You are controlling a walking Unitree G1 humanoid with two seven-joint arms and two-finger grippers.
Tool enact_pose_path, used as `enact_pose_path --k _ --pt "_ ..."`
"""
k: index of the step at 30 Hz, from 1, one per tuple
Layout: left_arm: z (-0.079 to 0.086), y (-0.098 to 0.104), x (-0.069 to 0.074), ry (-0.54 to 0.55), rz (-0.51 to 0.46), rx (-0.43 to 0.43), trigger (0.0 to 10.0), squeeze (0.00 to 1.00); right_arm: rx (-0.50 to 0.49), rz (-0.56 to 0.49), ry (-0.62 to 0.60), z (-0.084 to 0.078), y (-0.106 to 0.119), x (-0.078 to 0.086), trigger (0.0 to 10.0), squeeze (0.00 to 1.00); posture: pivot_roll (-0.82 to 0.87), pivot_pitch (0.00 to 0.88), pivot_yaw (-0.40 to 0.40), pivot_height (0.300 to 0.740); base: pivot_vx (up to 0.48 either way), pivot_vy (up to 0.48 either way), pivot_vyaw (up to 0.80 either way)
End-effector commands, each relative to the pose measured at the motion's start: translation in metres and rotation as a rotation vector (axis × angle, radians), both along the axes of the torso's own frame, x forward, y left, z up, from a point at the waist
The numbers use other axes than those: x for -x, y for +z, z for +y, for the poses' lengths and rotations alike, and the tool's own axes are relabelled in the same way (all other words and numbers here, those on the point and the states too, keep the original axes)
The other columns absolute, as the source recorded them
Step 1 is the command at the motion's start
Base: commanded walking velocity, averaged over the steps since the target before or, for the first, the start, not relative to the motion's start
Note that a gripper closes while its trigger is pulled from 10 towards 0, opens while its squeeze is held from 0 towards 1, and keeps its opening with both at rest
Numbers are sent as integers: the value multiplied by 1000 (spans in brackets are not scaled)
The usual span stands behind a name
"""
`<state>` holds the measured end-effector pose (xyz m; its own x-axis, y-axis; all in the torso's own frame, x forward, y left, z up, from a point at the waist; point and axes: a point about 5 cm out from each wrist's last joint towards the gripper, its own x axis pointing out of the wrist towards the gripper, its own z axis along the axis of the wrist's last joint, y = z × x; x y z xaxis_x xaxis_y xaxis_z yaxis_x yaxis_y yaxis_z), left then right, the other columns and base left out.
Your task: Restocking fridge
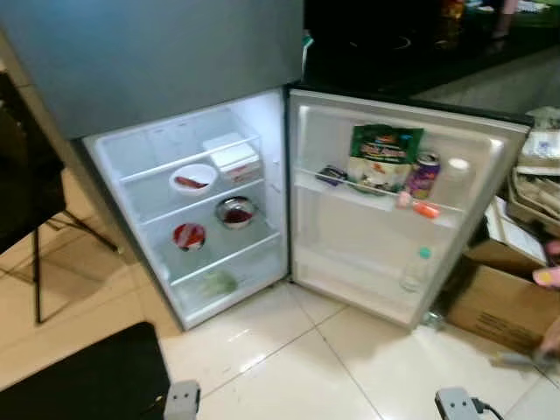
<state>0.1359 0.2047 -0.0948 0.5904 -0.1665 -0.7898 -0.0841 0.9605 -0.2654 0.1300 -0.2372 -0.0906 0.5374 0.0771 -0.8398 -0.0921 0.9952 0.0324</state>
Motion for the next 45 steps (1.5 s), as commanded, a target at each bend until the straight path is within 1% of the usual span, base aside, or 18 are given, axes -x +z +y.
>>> enact_pose_path --k 1,3,7,28,34,35,37,39,40,42,43,44,45 --pt "2 -1 3 -5 18 -8 10000 0 15 -17 4 2 1 -3 10000 0 -60 0 -2 740 0 0 650" --pt "2 -1 3 -5 18 -7 10000 0 23 -19 1 1 1 -4 10000 0 -59 0 -2 740 0 0 650" --pt "2 -1 3 -8 17 2 10000 0 54 -23 -7 -1 2 -5 10000 0 -57 0 -4 740 0 -258 0" --pt "2 -1 4 -3 25 9 10000 0 54 -34 5 -1 3 -9 10000 0 -59 0 -4 740 0 -439 0" --pt "2 -2 5 -1 28 6 10000 0 52 -55 9 -1 5 -14 10000 0 -62 0 -2 740 0 -435 0" --pt "2 -2 5 -1 29 4 10000 0 50 -73 14 -1 7 -19 10000 0 -63 0 -2 740 0 -382 0" --pt "2 -2 5 -1 30 3 10000 0 49 -85 16 -1 9 -22 10000 0 -63 0 -1 740 0 -311 0" --pt "2 -2 6 6 36 9 10000 0 40 -124 9 -1 13 -31 10000 0 -61 0 -2 740 0 -120 0" --pt "2 -2 6 6 36 9 10000 0 40 -124 9 -1 13 -31 10000 0 -61 0 -2 740 0 0 0" --pt "1 -2 6 9 34 20 10000 0 9 -185 -29 -3 21 -45 10000 0 -63 0 0 740 0 0 0" --pt "1 -2 6 9 34 20 10000 0 9 -185 -29 -3 21 -45 10000 0 -63 0 0 740 0 0 0" --pt "1 -2 6 10 34 21 10000 0 -3 -251 -65 -9 31 -59 10000 0 -64 0 0 740 0 0 0" --pt "1 -2 6 10 34 21 10000 0 -3 -251 -65 -9 31 -59 10000 0 -64 0 0 740 0 0 0"
